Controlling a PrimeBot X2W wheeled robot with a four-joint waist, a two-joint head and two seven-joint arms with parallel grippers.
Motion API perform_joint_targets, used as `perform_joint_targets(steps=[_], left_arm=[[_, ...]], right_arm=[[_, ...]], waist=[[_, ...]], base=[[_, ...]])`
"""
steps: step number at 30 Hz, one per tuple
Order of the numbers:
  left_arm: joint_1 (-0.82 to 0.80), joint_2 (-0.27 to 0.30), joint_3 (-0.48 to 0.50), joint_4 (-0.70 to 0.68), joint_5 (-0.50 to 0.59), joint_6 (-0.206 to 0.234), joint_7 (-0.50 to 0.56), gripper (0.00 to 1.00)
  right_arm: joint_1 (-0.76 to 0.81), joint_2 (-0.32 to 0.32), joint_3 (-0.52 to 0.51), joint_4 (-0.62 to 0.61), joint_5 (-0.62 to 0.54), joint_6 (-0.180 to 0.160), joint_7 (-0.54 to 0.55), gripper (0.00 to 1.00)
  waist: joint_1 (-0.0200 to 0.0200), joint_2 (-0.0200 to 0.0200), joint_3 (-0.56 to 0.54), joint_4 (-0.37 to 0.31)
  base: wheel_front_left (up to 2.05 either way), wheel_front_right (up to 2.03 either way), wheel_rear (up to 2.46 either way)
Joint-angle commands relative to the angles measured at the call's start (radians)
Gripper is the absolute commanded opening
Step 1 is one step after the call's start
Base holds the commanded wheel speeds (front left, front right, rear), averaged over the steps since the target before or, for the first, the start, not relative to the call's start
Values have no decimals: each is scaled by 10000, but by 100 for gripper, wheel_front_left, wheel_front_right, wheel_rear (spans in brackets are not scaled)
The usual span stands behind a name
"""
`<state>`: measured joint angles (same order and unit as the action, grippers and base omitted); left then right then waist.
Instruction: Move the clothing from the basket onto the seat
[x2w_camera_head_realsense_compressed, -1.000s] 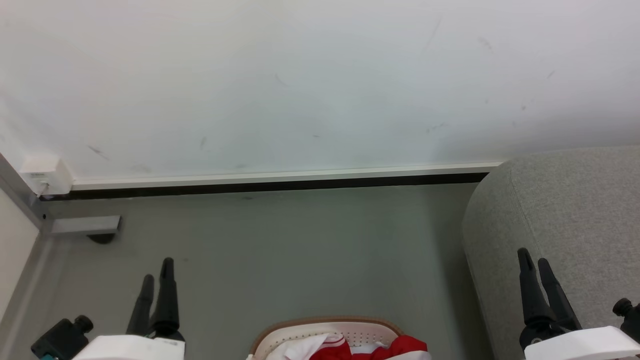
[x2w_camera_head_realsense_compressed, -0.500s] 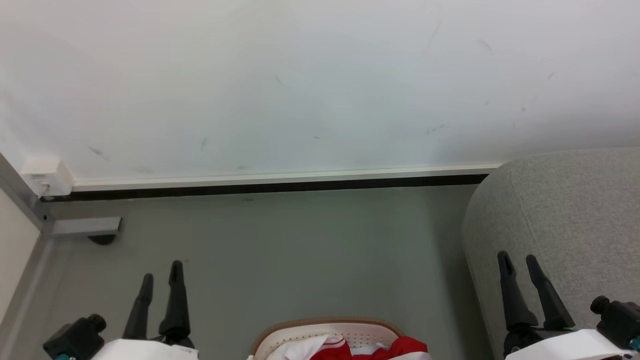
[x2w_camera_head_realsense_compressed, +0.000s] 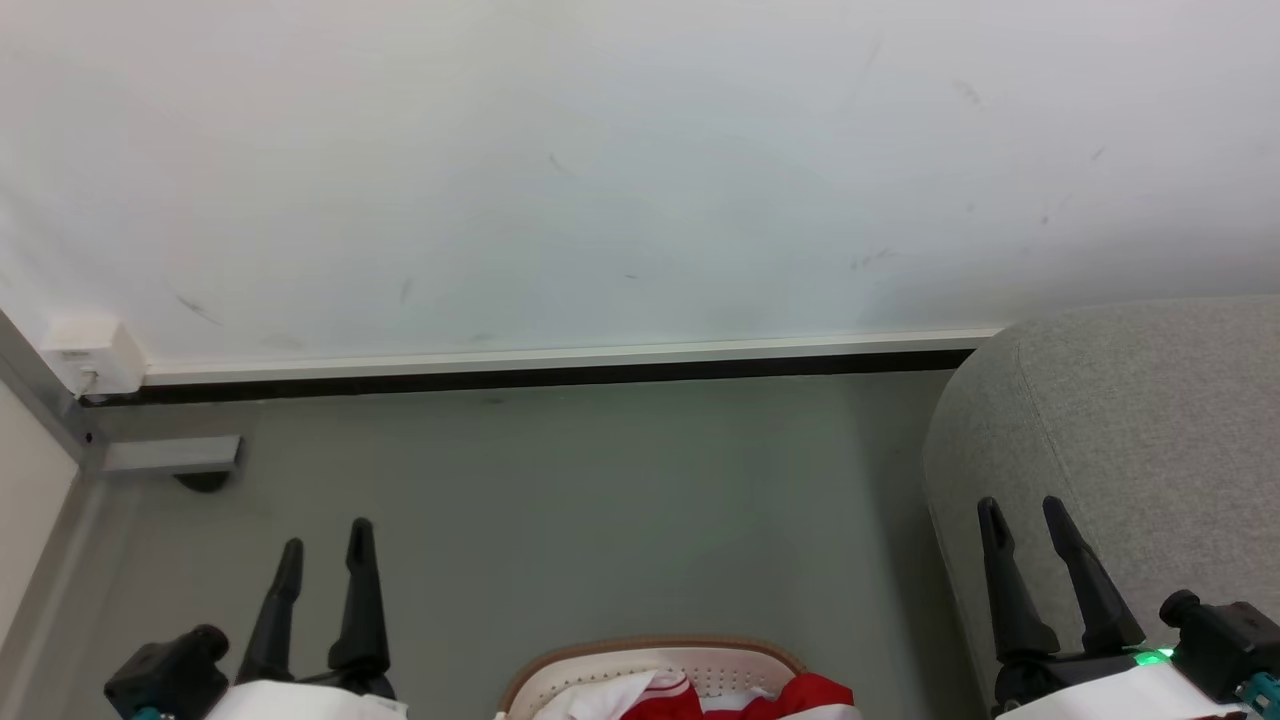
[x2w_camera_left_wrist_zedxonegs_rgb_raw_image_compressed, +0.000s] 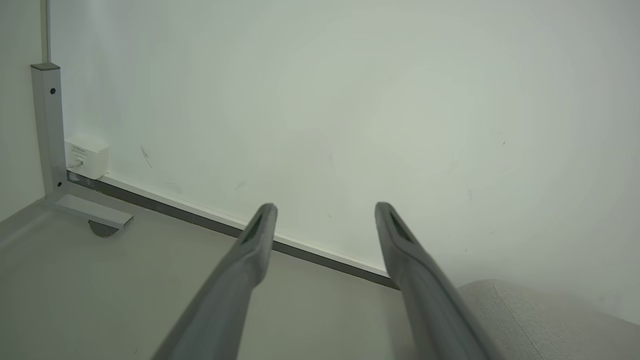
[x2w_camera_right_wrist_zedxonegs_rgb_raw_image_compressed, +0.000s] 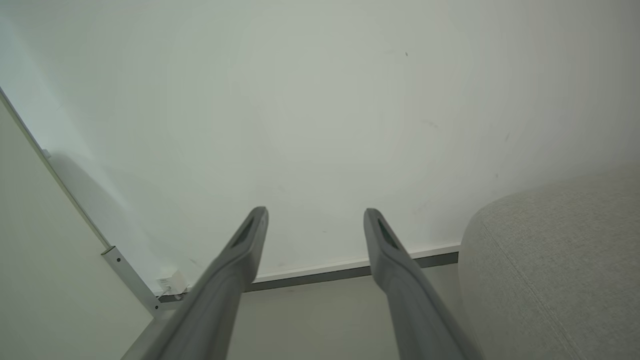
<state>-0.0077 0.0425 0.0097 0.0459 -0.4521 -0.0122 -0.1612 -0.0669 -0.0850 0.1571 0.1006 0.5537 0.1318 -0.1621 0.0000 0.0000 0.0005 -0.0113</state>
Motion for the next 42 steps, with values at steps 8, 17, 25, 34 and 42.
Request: perform_joint_targets(steps=[8,17,25,34,42], left_arm=[[83,94,-13,-214,889,86,-294,100],[204,100,-100,-241,1681,131,-472,100],[310,106,-110,-267,2334,174,-649,100],[365,111,-172,-330,2971,244,-844,100],[356,113,-182,-374,3462,302,-969,100]], right_arm=[[-57,-1,132,-18,-848,-14,-283,100],[-33,50,178,235,-1593,-16,-462,100],[-45,82,168,353,-2210,-17,-633,100],[-91,129,206,418,-2816,-18,-807,100],[-85,176,239,363,-3274,-20,-964,100]], waist=[[0,0,-37,-2],[0,0,-61,-41],[0,0,-83,-55],[0,0,-93,-98],[0,0,-69,-153]], base=[[0,0,0],[0,0,0],[0,0,0],[0,0,0],[0,0,0]])
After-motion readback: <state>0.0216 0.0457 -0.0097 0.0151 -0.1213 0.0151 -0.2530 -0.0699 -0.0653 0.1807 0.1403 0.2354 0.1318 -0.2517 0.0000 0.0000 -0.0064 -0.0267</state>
